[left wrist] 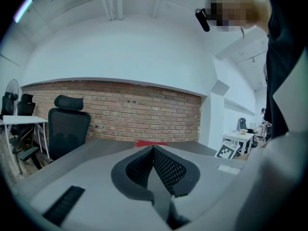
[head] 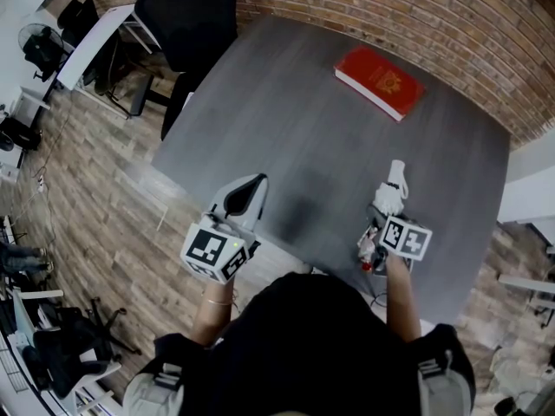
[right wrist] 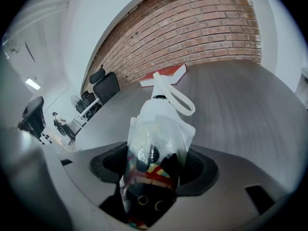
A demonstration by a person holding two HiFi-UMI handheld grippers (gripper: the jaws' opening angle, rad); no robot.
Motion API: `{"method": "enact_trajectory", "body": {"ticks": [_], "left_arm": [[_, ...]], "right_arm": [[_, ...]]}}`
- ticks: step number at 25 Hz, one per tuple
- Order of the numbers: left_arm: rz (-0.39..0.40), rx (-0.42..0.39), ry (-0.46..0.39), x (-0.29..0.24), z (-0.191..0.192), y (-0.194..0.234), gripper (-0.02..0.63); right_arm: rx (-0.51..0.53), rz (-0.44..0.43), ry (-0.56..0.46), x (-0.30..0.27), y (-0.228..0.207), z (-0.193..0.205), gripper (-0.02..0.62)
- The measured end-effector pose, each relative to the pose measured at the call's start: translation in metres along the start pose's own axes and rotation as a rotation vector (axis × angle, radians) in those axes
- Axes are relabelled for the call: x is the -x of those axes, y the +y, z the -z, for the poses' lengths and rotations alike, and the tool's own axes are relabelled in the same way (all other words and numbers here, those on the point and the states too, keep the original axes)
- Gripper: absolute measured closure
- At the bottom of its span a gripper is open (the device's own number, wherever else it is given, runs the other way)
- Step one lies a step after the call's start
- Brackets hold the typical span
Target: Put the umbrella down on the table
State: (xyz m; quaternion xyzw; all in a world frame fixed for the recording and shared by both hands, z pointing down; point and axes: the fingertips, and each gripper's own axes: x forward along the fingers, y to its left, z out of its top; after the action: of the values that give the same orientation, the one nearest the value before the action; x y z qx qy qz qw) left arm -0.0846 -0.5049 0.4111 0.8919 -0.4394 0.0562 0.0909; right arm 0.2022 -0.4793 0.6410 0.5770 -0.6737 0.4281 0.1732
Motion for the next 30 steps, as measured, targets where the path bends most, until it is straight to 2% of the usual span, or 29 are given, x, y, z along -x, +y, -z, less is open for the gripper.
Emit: {"method": "enact_trajectory", "body": {"ticks": [12,30], "left_arm": [[-0.01,0.0,-0.013,0.003,-0.001,-0.001,0.606],[0.0,0.002,-0.018,0.009,0.0,-0.006,0.606]], "right_arm": [[-0.009,-0.008,0.043,-0.014,-0.005,0.005,0.299],[-0.043,-0.022,0.038,-0.009,0.0,0.005,0.29]]}}
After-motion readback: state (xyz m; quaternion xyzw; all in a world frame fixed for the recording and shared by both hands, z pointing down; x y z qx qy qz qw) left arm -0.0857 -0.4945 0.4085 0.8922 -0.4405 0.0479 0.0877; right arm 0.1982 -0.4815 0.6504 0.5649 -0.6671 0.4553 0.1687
